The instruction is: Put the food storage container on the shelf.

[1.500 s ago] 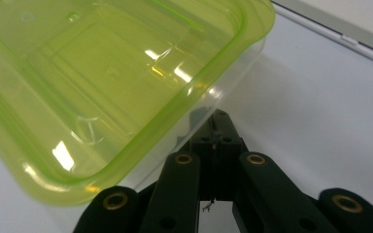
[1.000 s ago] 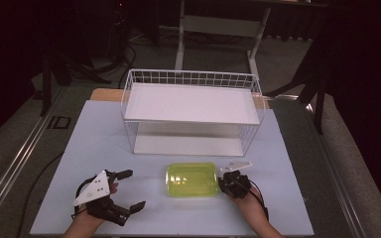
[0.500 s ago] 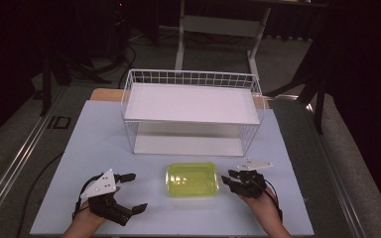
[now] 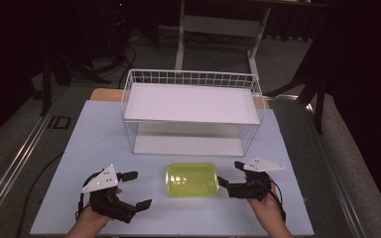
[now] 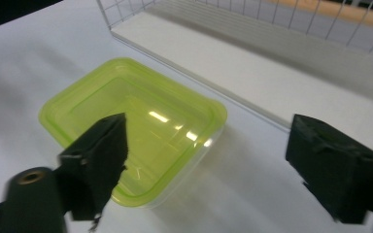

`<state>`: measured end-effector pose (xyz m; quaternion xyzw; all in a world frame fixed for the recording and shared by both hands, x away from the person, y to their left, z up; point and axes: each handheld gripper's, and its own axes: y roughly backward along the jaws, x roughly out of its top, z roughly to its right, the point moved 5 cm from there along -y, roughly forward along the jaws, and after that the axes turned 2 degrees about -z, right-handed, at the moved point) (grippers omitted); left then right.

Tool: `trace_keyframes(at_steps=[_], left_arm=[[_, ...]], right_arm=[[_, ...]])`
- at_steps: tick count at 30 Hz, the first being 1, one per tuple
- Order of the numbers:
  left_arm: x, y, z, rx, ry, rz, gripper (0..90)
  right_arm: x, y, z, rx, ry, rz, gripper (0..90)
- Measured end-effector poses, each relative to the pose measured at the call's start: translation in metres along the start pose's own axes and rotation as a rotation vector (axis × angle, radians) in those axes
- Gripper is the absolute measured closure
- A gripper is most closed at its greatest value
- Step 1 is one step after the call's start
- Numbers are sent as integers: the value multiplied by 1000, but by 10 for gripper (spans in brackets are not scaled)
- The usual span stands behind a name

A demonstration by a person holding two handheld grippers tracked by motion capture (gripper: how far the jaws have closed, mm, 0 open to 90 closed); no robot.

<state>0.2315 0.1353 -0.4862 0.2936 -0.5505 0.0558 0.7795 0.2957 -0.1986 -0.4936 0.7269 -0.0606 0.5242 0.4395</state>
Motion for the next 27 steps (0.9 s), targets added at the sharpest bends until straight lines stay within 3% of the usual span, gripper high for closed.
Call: trace_keyframes(at_steps=[3, 6, 7, 9, 13, 15, 17, 18, 19, 22, 25, 27], left_arm=[[5, -1, 1, -8, 4, -15, 7], [7, -4, 1, -12, -1, -39, 7], [9, -7, 2, -13, -6, -70, 7], [12, -13, 4, -7, -18, -104, 7], [16, -19, 4, 16, -24, -107, 7], [19, -21, 1, 39, 6, -95, 7], [22, -24, -3, 30, 68, -85, 7], [24, -25, -5, 14, 94, -79, 7], [25, -27, -7, 6, 111, -75, 7], [27, -32, -11, -10, 118, -61, 7], [28, -38, -16, -17, 138, -80, 7], [28, -45, -21, -18, 172, -92, 7]], right_arm=[[5, 3, -3, 4, 33, -8, 198], [7, 4, -4, 19, 27, -16, 199], [9, 5, -6, 30, 30, -5, 199], [15, 9, -8, 3, 76, 4, 199], [19, 11, -8, -12, 66, 6, 170], [20, 11, -8, -6, 53, -8, 144], [21, 7, -8, 40, 26, -25, 142], [21, 7, -8, 40, 26, -25, 142], [21, 4, -9, 82, -2, -37, 142], [20, -2, -7, 110, -36, -58, 142], [17, -8, -6, 132, -78, -93, 138], [15, -17, -3, 142, -146, -127, 124]])
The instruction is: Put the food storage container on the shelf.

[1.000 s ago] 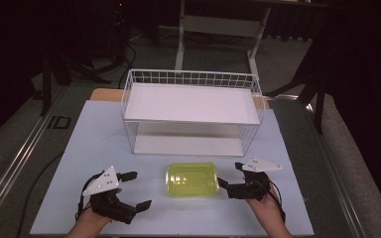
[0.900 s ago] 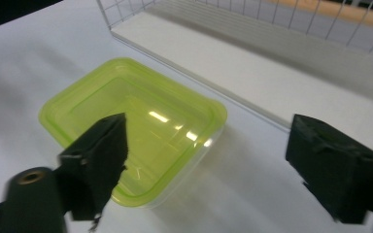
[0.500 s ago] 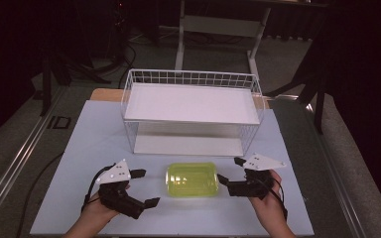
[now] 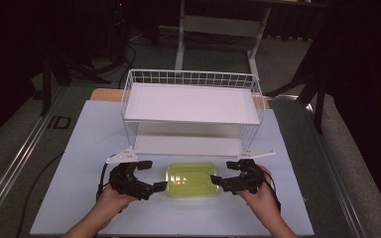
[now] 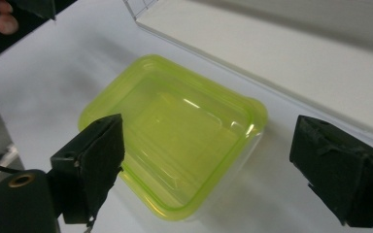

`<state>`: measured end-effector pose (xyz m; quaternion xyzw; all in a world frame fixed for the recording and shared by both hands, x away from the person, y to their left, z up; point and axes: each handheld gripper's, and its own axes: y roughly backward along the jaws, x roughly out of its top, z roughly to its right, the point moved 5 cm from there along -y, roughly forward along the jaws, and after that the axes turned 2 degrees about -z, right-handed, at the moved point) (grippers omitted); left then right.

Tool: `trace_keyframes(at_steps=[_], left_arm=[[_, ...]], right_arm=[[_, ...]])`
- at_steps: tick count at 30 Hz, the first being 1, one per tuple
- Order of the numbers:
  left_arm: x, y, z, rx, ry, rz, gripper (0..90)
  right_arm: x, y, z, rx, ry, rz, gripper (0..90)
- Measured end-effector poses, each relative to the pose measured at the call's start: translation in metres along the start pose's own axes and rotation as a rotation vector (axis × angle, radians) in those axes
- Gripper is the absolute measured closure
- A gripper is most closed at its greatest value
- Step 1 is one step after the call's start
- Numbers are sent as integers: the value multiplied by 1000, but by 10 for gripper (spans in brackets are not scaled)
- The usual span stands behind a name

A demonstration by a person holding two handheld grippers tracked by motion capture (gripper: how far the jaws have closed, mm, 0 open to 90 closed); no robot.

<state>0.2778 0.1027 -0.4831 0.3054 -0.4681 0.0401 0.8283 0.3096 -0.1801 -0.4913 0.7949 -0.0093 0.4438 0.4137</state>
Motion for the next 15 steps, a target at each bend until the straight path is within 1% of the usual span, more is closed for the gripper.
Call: trace_keyframes(at_steps=[1, 2, 3, 4, 5, 6, 7, 8, 9, 10, 11, 12, 13, 14, 15], left_arm=[[0, 0, 0, 0, 0, 0, 7], [0, -4, -3, -4, 33, -1, 8], [0, -6, -5, -4, 51, -10, 8], [-1, -10, -8, -2, 78, -26, 7], [-3, -14, -10, 0, 100, -47, 8], [-5, -17, -12, -4, 121, -57, 8], [-7, -21, -14, 1, 144, -74, 8], [-10, -25, -16, 2, 173, -92, 8], [-12, -28, -18, -6, 206, -97, 8], [-15, -31, -21, -4, 244, -102, 8], [-17, -33, -23, -8, 276, -107, 19], [-19, -35, -25, -5, 302, -103, 86], [-21, -37, -26, 12, 323, -105, 86], [-23, -40, -28, 5, 349, -98, 105], [-23, -40, -28, 5, 349, -98, 125]], right_arm=[[0, 0, 0, 0, 0, 0, 124], [1, -6, 4, 5, -64, -5, 124], [1, -6, 4, 5, -64, -5, 124], [0, -8, 5, 17, -79, -15, 124], [-1, -14, 10, 33, -124, -33, 141], [-1, -14, 10, 33, -124, -33, 141], [-2, -16, 11, 42, -142, -41, 141], [-4, -20, 14, 53, -186, -56, 153], [-4, -20, 14, 53, -186, -56, 153], [-5, -22, 16, 60, -209, -68, 155], [-6, -23, 17, 64, -233, -76, 185], [-8, -25, 21, 66, -272, -87, 223], [-8, -25, 21, 66, -272, -87, 223], [-10, -25, 22, 65, -286, -90, 262], [-11, -26, 22, 71, -294, -97, 265]])
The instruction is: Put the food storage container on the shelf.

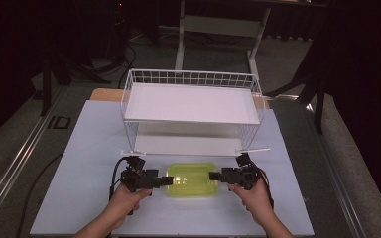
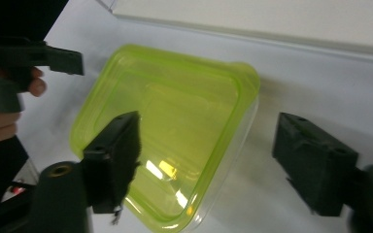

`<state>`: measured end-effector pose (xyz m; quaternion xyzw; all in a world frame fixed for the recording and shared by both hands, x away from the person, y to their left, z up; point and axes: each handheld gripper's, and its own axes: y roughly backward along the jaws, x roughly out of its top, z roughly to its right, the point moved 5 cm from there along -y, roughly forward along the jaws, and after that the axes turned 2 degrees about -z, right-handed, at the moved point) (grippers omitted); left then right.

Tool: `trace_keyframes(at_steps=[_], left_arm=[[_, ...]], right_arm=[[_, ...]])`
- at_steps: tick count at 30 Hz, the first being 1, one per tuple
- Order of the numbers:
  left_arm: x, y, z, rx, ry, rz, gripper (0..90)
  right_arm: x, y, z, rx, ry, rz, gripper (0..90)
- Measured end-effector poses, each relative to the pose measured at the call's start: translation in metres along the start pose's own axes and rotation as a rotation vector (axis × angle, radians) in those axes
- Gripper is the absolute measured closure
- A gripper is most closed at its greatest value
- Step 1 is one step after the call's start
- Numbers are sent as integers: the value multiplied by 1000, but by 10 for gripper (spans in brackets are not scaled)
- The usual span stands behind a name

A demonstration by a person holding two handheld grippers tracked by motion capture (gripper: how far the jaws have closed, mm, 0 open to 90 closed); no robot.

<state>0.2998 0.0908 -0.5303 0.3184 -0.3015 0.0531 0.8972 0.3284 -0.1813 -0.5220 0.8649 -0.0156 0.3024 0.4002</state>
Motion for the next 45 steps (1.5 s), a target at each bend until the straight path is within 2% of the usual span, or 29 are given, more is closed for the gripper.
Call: trace_keyframes(at_steps=[1, 2, 4, 5, 6, 7, 8, 9, 11, 13, 18, 20, 22, 23, 25, 32, 36, 38, 45], left_arm=[[-2, -3, -2, -2, 24, -5, 125], [-4, -7, -4, 5, 31, -14, 159], [-6, -10, -6, 8, 58, -18, 222], [-6, -10, -6, 8, 58, -18, 227], [-7, -13, -8, 6, 76, -30, 257], [-8, -15, -9, 10, 85, -32, 296], [-8, -15, -9, 10, 85, -32, 312], [-9, -18, -10, 17, 103, -42, 352], [-9, -19, -12, 26, 117, -41, 379], [-10, -21, -13, 26, 125, -46, 444], [-11, -23, -14, 24, 127, -51, 559], [-12, -25, -15, 36, 127, -58, 600], [-11, -26, -14, 18, 134, -63, 633], [-11, -26, -13, 22, 119, -65, 647], [-11, -26, -12, 27, 118, -66, 685], [-11, -24, -7, 60, 105, -60, 714], [-12, -24, -6, 67, 105, -55, 720], [-13, -23, -6, 65, 98, -51, 725], [-16, -21, -1, 79, 80, -45, 738]], right_arm=[[0, 0, 0, 0, 0, 0, 265], [-2, -2, 1, 17, -26, -15, 298], [-4, -5, 2, 25, -44, -24, 340], [-4, -6, 3, 25, -55, -25, 372], [-6, -6, 3, 45, -74, -31, 421], [-7, -7, 4, 63, -91, -35, 423], [-7, -7, 4, 63, -91, -35, 423], [-9, -9, 5, 36, -79, -49, 504], [-10, -10, 5, 31, -75, -52, 512], [-10, -10, 5, 32, -85, -59, 564], [-11, -9, 9, 27, -110, -59, 667], [-12, -9, 9, 27, -114, -69, 700], [-13, -9, 10, 29, -119, -74, 712], [-13, -9, 10, 31, -125, -74, 713], [-14, -10, 10, 34, -131, -80, 715], [-16, -12, 8, 33, -134, -106, 728], [-16, -12, 7, 30, -136, -103, 730], [-17, -11, 6, 17, -121, -94, 732], [-20, -8, 3, 28, -116, -83, 753]])
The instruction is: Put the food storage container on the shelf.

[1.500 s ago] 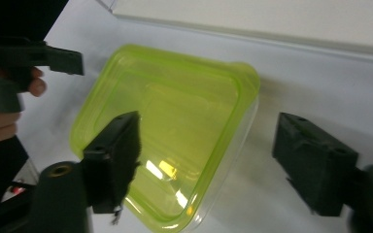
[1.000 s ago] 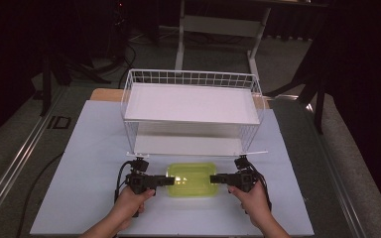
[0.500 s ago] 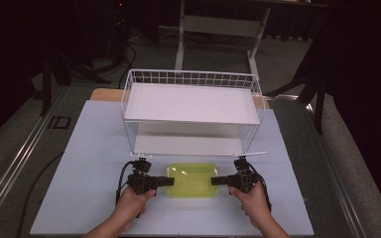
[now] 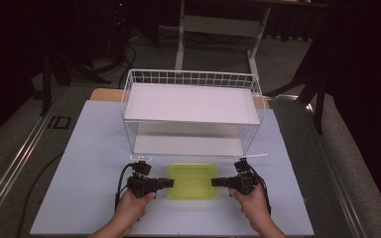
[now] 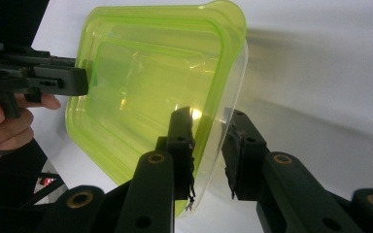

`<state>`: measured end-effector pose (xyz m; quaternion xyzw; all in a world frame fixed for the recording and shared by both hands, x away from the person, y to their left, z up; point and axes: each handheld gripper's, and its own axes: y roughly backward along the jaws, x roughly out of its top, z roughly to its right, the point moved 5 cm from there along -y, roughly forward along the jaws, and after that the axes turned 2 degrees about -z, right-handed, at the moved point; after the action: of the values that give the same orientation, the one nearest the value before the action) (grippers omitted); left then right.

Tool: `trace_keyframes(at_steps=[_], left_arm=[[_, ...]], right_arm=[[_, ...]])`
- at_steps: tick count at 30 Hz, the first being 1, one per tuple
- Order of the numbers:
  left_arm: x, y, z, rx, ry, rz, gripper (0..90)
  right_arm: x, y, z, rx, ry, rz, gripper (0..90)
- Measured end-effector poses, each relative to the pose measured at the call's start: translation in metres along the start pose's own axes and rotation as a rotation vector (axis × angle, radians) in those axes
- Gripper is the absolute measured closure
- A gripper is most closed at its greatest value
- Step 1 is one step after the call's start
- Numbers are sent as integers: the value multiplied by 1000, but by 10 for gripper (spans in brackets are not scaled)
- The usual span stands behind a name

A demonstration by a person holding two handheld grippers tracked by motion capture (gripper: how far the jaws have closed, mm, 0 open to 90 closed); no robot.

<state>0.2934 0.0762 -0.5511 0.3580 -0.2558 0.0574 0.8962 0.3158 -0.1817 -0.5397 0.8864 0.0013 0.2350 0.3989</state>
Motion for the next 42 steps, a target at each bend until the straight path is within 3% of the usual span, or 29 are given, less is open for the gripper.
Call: trace_keyframes(at_steps=[10, 12, 17, 22, 31, 42], left_arm=[[-6, 5, 8, 28, -6, 8, 768], [-7, 6, 10, 46, -42, 17, 778], [-7, 9, 11, 60, -28, 34, 805], [5, 18, 16, 61, -53, 68, 808], [32, 29, 20, 54, -97, 141, 808], [52, 23, 7, 69, -113, 197, 808]], right_arm=[[-5, 3, -4, 8, 15, 16, 776], [-6, 5, -7, -3, 32, 26, 788], [-6, 8, -11, -9, 62, 51, 804], [3, 17, -21, -27, 107, 107, 804], [24, 26, -28, -23, 110, 165, 804], [46, 18, -22, -63, 117, 223, 803]])
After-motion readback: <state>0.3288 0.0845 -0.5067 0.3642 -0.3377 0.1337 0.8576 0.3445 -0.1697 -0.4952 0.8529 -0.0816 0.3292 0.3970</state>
